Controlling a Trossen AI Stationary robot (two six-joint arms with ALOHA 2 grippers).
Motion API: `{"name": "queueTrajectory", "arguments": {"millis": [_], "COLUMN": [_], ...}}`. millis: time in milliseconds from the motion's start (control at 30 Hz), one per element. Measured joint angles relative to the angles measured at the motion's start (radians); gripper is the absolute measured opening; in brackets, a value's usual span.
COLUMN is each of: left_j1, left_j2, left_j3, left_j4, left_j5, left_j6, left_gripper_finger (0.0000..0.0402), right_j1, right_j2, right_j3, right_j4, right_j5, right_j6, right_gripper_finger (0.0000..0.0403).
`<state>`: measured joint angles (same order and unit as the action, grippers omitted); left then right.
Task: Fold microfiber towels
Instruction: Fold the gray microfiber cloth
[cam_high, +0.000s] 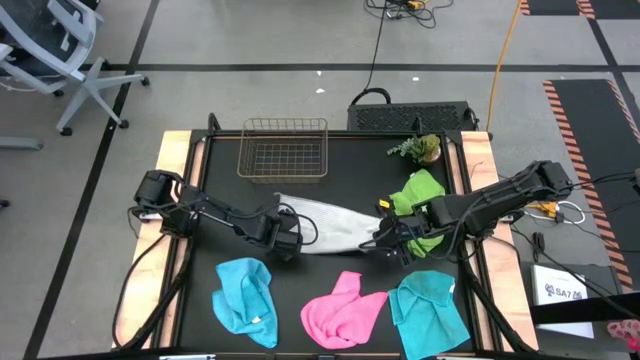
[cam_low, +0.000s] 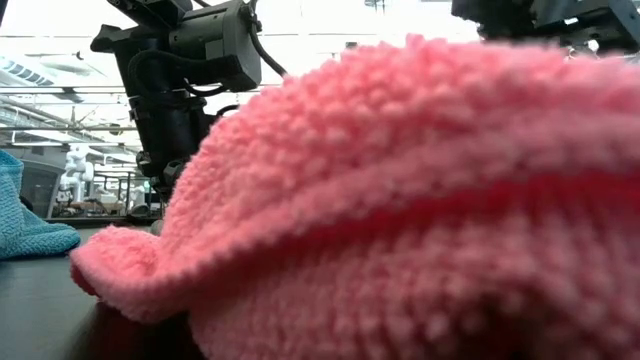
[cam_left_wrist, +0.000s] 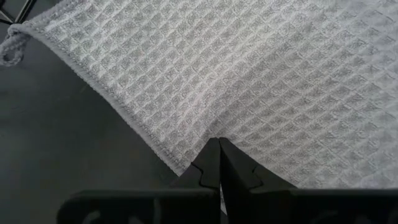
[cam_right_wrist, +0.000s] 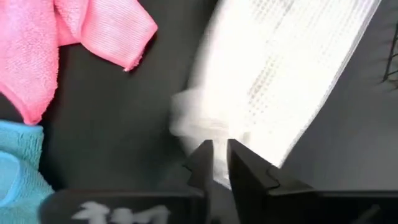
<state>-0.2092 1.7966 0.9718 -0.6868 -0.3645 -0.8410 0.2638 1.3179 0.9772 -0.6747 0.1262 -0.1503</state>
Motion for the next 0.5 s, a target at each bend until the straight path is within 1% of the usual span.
{"name": "queueTrajectory", "arguments": {"millis": [133,200,267,333,400,500], "left_j1": [0.000,0.000,0.000,0.000,-0.001,-0.003], "left_j2": [0.000,0.000,0.000,0.000,0.000,0.000], "left_j3": [0.000,0.000,0.000,0.000,0.000,0.000], "left_j4": [0.000,0.001,0.001,0.001,0.001,0.001], "left_j5": [0.000,0.000,0.000,0.001,0.003,0.003], "left_j6": [0.000,0.000,0.000,0.000,0.000,-0.003], "left_gripper_finger": [0.0001,0.0002,0.0003,0.0003,0.0002,0.0003], "right_j1": [0.002,0.003,0.005,0.005,0.005,0.005], "right_j2": [0.001,0.001,-0.001,-0.005,-0.006,-0.005], "right_j3": [-0.021,-0.021,-0.021,-0.021,-0.021,-0.021], "right_j4": [0.051,0.098,0.134,0.134,0.114,0.106], "right_j5": [0.008,0.049,0.075,0.079,0.073,0.028], "right_j6": [0.011,0.012,0.012,0.015,0.057,0.187], "right_gripper_finger": [0.0086,0.0103,0.0117,0.0126,0.0131,0.0130]}}
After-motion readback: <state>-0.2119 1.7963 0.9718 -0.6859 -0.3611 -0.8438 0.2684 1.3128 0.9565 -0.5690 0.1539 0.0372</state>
